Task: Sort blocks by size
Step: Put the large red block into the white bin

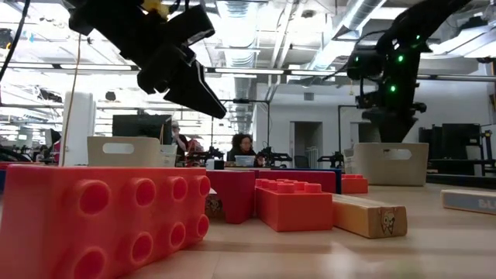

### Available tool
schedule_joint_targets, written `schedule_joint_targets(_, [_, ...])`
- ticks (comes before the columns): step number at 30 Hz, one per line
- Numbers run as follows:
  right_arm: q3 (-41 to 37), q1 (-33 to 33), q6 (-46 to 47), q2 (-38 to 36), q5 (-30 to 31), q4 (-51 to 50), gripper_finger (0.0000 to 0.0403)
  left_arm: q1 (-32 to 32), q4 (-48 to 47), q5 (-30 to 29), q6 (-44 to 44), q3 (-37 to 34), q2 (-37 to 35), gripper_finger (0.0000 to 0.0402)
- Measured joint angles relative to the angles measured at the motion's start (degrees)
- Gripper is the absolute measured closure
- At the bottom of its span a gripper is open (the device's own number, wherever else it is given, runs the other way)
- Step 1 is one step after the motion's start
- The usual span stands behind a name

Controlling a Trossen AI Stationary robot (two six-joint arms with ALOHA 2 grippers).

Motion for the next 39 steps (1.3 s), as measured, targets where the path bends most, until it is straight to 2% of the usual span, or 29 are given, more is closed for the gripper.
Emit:
schedule_joint_targets(5, [3.4, 7.4, 2.5, -5.3, 1.2, -2.6, 0.0193, 0.0, -0.2, 0.0, -0.6, 0.0, 0.0, 0.0235])
schedule_joint_targets(11, [4.7, 23.2, 6.2, -8.9, 3.8, -8.6, 0.0204, -0.3, -1.0, 0.3, -1.3, 0.0, 0.0, 0.0235])
schedule_joint_targets(18, [4.7, 43.8, 17.9, -4.6, 2.6, -17.6, 0.0204, -0.4, -1.3, 1.0, -1.9, 0.0, 0.0, 0.0235])
schedule_joint_targets(21, [4.7, 49.6, 25.1, -1.5, -1.7, -20.6, 0.0204, -0.4, -1.4, 1.0, -1.9, 0.0, 0.0, 0.0235])
schedule_joint_targets(24, [4.7, 50.7, 33.7, 1.7, -12.5, -23.8, 0.0204, -0.4, -1.5, 1.1, -1.5, 0.2, 0.0, 0.0235])
schedule_joint_targets(27, [4.7, 50.5, 37.9, 5.2, -22.3, -27.8, 0.0204, -0.4, -1.4, 1.4, -1.0, 0.7, 0.0, 0.0235])
schedule_joint_targets(33, [3.5, 50.0, 34.6, 11.2, -28.2, -33.8, 0.0204, -0.4, -1.8, 1.6, 0.0, 0.9, 0.0, 0.0235])
schedule_joint_targets(39, [-3.6, 50.2, 33.9, 11.8, -33.7, -29.4, 0.0208, -0.6, -4.8, 1.6, -0.4, 0.9, 0.0, 0.0235])
